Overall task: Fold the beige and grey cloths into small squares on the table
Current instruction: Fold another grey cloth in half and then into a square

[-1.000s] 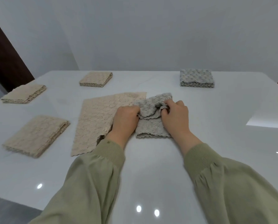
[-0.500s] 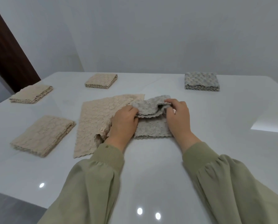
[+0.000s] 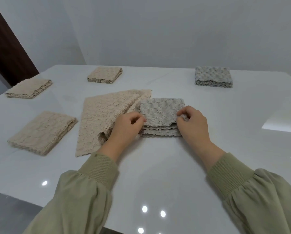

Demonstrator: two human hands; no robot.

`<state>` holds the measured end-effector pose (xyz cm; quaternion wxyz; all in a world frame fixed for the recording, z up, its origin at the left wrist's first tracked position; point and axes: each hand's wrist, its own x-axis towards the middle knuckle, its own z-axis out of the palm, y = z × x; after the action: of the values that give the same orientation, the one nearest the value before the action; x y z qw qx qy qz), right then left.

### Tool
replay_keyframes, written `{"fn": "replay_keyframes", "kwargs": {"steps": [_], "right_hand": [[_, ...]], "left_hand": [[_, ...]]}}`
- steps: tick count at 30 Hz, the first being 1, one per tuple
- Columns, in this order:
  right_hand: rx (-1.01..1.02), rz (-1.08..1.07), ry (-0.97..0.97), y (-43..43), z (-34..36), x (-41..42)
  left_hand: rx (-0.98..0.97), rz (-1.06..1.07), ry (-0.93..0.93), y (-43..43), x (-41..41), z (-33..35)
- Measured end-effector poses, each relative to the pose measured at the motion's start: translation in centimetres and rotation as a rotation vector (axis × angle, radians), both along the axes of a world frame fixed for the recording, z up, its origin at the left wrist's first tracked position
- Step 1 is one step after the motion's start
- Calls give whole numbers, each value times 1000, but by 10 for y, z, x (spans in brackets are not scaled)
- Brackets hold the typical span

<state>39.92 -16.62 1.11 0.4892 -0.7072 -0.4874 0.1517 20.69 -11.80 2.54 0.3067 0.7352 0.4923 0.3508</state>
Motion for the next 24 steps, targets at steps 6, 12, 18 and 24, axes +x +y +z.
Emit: {"fn": "replay_keyframes", "kwargs": {"steps": [6, 12, 18, 24], "right_hand": [[102, -27, 39, -6, 5, -1], [-34, -2, -100, -8, -1, 2], [-32, -4, -197, -12, 6, 1], [4, 95, -183, -10, 4, 7]], "left_hand": [[-228, 64, -248, 1, 3, 6], [-231, 27, -138, 1, 1, 5], [-239, -35, -39, 4, -2, 5], [-275, -64, 11, 6, -3, 6]]}}
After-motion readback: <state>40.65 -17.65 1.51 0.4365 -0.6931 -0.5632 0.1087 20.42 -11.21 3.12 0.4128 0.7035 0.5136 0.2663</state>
